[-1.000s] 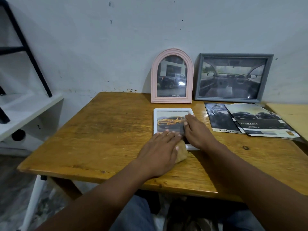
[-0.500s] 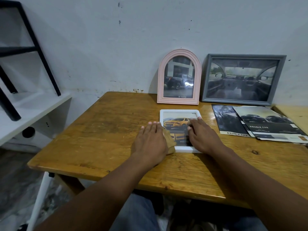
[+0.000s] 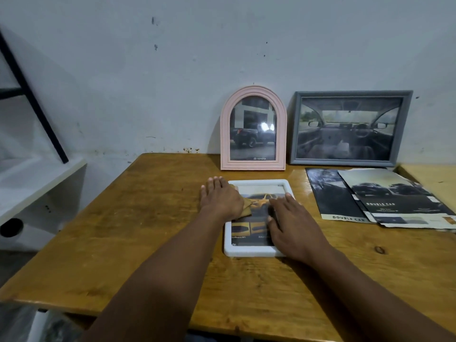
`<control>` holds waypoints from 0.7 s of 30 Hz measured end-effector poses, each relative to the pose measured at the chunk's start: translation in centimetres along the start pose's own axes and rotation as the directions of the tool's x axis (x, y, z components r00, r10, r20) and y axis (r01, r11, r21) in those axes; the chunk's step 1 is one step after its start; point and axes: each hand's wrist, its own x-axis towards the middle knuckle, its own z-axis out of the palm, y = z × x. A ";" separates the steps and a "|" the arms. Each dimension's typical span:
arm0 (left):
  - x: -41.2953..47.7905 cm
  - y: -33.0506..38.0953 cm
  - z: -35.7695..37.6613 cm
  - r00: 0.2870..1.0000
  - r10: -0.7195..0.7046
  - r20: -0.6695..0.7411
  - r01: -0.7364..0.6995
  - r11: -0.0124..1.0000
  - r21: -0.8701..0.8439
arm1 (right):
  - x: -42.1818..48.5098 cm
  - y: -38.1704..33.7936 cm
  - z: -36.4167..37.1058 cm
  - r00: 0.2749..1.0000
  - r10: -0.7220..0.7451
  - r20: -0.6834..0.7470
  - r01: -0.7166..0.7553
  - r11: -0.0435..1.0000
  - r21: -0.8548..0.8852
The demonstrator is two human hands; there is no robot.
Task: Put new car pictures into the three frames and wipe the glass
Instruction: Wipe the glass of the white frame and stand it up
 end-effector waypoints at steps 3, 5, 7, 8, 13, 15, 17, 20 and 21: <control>1.6 0.2 0.2 0.998 0.026 -0.049 -0.028 0.999 -0.042 | -0.1 0.1 0.2 1.000 -0.014 -0.010 0.014 1.000 -0.017; 2.3 0.4 0.4 0.995 0.017 -0.095 -0.028 0.992 -0.119 | -0.2 0.2 0.4 1.000 -0.013 0.000 0.013 1.000 -0.016; 2.6 0.6 0.3 0.990 0.003 -0.138 -0.034 0.976 -0.217 | -0.2 0.2 0.4 1.000 -0.008 0.007 0.008 1.000 -0.003; 2.5 0.7 0.3 0.987 -0.005 -0.162 -0.041 0.960 -0.276 | -0.2 0.3 0.5 1.000 -0.008 0.008 0.008 1.000 0.001; 1.0 0.5 0.2 0.927 -0.124 -0.353 -0.109 0.813 -0.572 | 0.3 0.0 -0.8 0.999 0.025 0.047 -0.027 0.999 0.044; -0.1 0.2 0.4 0.902 -0.162 -0.400 -0.133 0.777 -0.615 | 1.1 -0.2 -1.9 0.999 0.049 0.013 -0.049 0.998 0.035; -1.5 -0.1 0.8 0.891 -0.182 -0.416 -0.143 0.757 -0.637 | 2.5 -0.8 -2.3 0.998 -0.014 -0.059 0.009 0.996 -0.084; -3.1 -0.4 1.2 0.867 -0.176 -0.467 -0.130 0.823 -0.552 | 5.7 -2.9 -1.5 0.961 -0.273 0.047 0.277 0.957 -0.082; -3.4 -0.5 1.3 0.865 -0.157 -0.477 -0.115 0.863 -0.492 | 6.9 -3.5 -0.9 0.938 -0.327 0.115 0.333 0.942 -0.043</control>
